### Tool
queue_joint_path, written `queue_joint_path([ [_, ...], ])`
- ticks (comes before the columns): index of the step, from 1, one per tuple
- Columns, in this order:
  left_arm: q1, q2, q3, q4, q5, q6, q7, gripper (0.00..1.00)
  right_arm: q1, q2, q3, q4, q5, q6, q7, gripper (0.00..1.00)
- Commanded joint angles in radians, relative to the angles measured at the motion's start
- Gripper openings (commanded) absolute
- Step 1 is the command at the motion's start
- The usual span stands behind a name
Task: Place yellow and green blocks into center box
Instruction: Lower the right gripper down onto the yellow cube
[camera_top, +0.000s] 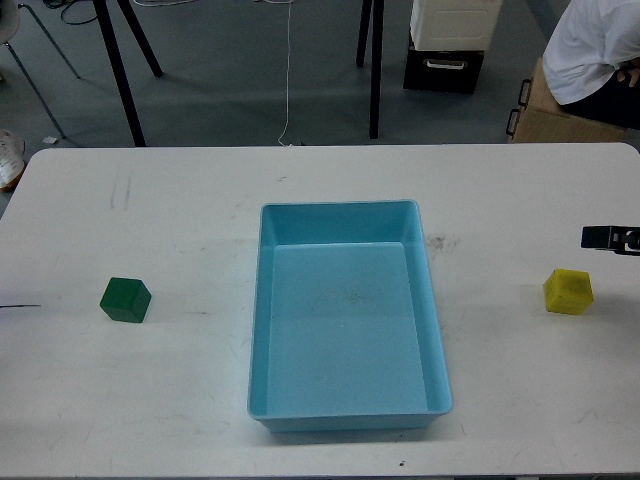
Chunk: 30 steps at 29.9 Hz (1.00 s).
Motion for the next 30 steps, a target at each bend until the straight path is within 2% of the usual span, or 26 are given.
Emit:
queue_joint_path([
  [1,-0.002,0.0,0.001,0.001,0.001,0.0,0.001,1.0,-0.04,0.046,0.0,-0.025,0.0,-0.01,-0.002,1.0],
  [13,-0.002,-0.003,0.005,0.001,0.002,0.0,0.001,1.0,-0.064,0.107,0.0,-0.045,-0.004,-0.01,0.003,1.0],
  [23,-0.002,-0.005,0.009,0.001,0.002,0.0,0.001,1.0,-0.119,0.106,0.002,-0.074,-0.01,-0.011,0.003,1.0],
  [30,-0.002,-0.005,0.012,0.001,0.002,0.0,0.001,1.0,-0.149,0.125,0.01,-0.108,-0.01,-0.045,0.003,1.0],
])
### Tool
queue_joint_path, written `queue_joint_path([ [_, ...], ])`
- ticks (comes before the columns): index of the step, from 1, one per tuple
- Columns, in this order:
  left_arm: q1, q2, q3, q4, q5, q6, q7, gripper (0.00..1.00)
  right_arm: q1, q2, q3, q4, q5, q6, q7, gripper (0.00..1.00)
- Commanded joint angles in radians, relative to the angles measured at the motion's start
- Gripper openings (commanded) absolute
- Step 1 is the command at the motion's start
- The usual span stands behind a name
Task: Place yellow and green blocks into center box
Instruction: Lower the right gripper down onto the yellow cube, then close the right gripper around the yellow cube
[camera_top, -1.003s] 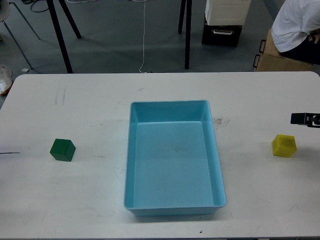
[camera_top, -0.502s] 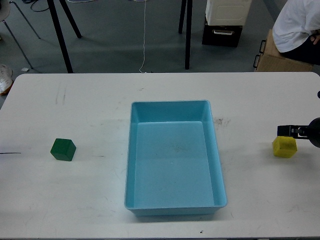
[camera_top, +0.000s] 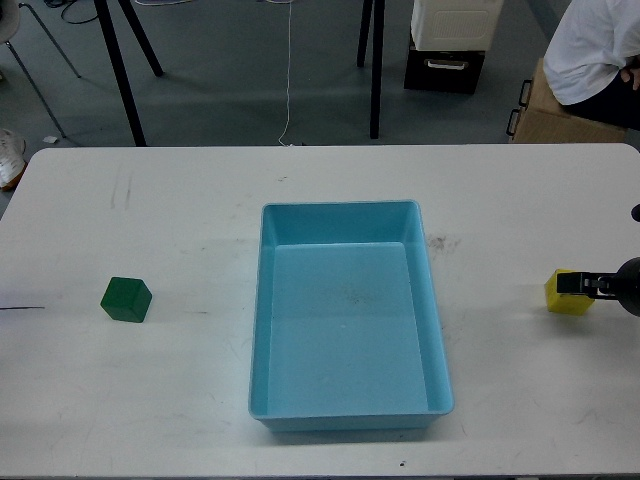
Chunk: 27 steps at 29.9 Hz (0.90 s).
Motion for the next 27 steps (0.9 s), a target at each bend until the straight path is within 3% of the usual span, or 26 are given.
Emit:
queue_joint_path([
  [1,0.0,-0.002,0.002,0.001,0.0,0.0,0.0,1.0,-0.009,0.015,0.004,-0.014,0.0,-0.024,0.0,1.0],
  [13,-0.005,-0.005,0.004,0.001,0.04,0.0,0.0,1.0,0.007,0.026,0.012,0.003,0.014,-0.019,-0.003,1.0],
  [27,-0.003,-0.006,0.004,0.003,0.04,0.0,0.0,1.0,0.03,-0.078,0.046,0.099,0.015,-0.015,-0.003,1.0],
])
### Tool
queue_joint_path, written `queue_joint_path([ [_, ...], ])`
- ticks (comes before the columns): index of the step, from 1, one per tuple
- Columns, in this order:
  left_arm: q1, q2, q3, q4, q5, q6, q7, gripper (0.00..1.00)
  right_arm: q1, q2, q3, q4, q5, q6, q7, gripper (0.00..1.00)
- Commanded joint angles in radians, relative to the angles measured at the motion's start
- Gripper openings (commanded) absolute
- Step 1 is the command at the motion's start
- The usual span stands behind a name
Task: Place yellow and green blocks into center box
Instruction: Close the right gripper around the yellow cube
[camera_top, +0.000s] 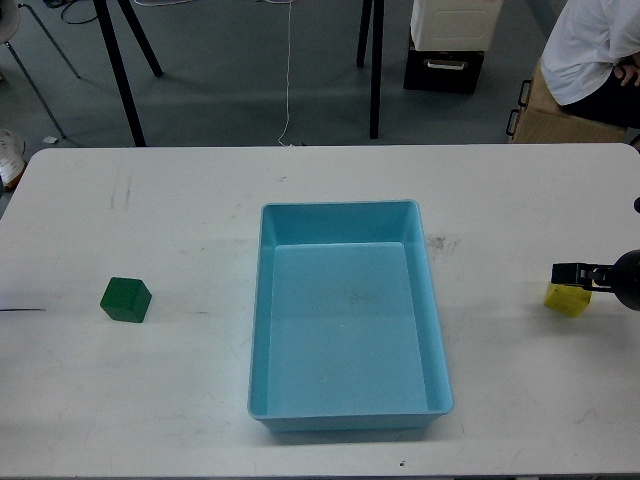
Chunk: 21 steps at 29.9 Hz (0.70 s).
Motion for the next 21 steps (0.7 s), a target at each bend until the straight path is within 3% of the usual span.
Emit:
queue_joint_path([
  [1,0.0,0.0,0.0,0.0,0.0,0.0,0.0,1.0,-0.008,-0.001,-0.001,-0.003,-0.003,0.0,0.0,1.0],
  [21,-0.003,0.0,0.004,0.001,0.002,0.0,0.0,1.0,-0.032,0.088,-0.01,-0.071,-0.004,-0.003,0.0,1.0],
])
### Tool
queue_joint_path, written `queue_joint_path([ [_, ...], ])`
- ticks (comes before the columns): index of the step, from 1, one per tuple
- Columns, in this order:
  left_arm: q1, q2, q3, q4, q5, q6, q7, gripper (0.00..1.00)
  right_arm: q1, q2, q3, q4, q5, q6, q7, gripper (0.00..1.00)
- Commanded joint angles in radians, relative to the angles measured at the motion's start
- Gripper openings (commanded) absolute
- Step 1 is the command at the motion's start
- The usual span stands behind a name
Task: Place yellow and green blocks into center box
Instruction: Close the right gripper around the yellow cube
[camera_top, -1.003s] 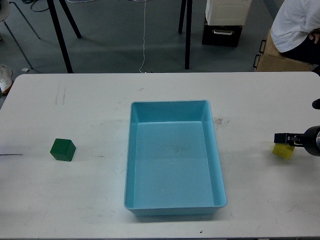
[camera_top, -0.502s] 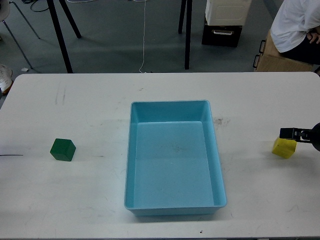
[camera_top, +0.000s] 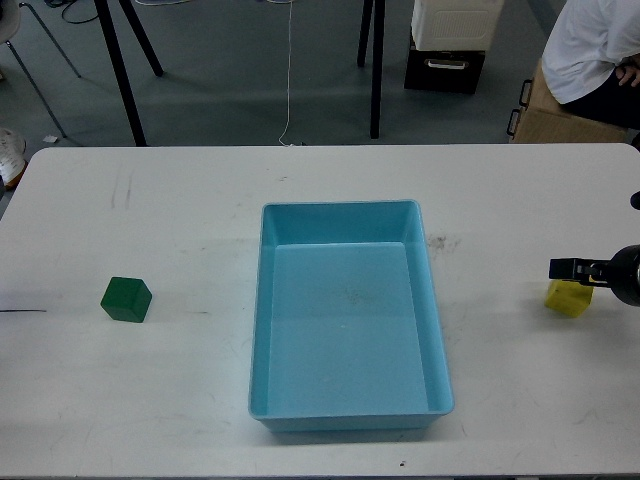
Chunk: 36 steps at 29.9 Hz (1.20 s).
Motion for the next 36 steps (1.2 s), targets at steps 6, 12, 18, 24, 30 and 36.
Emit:
queue_joint_path([
  [6,0.004,-0.003,0.0,0.0,0.0,0.0,0.0,1.0,-0.027,0.0,-0.003,-0.004,-0.001,0.002,0.001,1.0],
  [12,0.006,-0.003,0.0,0.0,0.0,0.0,0.0,1.0,-0.047,0.006,0.005,-0.035,-0.001,-0.01,0.003,0.99],
  [18,0.006,-0.003,0.0,0.0,0.0,0.0,0.0,1.0,-0.056,0.02,0.007,-0.042,-0.001,-0.032,0.004,0.99],
  [24,0.0,-0.005,0.014,0.002,0.0,0.0,0.0,1.0,-0.062,0.037,0.008,-0.056,-0.001,-0.041,0.004,0.99],
  [30,0.001,-0.005,0.014,0.002,0.0,0.0,0.0,1.0,-0.062,0.057,0.008,-0.059,-0.001,-0.044,0.006,0.97],
  [36,0.004,-0.017,0.014,0.002,0.0,0.0,0.0,1.0,-0.075,0.078,0.008,-0.084,-0.001,-0.044,0.011,0.92],
])
